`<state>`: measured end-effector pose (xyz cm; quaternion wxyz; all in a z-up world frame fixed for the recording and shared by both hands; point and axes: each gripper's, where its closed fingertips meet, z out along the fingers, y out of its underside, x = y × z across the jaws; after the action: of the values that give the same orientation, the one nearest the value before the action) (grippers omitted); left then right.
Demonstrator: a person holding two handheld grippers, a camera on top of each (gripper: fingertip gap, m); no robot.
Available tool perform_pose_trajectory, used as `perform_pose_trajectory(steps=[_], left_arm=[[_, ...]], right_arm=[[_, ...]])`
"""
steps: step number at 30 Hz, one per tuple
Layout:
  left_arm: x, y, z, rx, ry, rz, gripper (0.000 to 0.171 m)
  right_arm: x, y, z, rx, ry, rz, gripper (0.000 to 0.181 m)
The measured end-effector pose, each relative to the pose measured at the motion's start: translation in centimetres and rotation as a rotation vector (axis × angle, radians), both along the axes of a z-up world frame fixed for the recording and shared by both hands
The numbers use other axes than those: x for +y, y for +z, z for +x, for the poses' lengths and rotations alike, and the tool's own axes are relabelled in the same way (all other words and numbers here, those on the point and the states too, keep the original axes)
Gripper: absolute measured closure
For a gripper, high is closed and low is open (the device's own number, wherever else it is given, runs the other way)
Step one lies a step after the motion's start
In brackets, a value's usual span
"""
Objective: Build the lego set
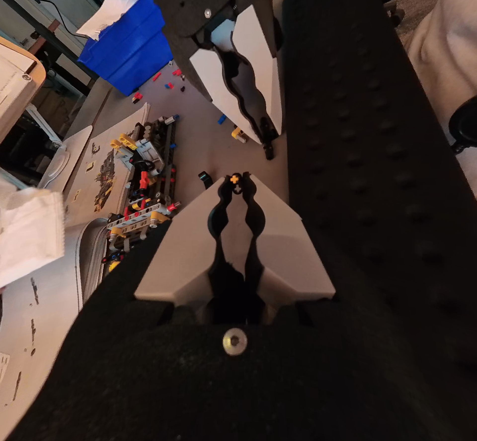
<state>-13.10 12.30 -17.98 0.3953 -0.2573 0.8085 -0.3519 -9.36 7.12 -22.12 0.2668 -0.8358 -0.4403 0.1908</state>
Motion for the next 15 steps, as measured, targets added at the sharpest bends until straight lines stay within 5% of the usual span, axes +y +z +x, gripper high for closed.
perform_pose_trajectory(steps=[6,15], left_arm=[[1.3,1.1,0.7,0.005,0.077,-0.099,0.166],[3.5,8.2,3.1,-0.064,0.106,-0.541,0.166]], right_arm=[[1.4,0.4,1.2,-0.055,-0.060,0.116,0.166],[9.0,9.9,5.6,0.006,-0.348,0.595,0.167]])
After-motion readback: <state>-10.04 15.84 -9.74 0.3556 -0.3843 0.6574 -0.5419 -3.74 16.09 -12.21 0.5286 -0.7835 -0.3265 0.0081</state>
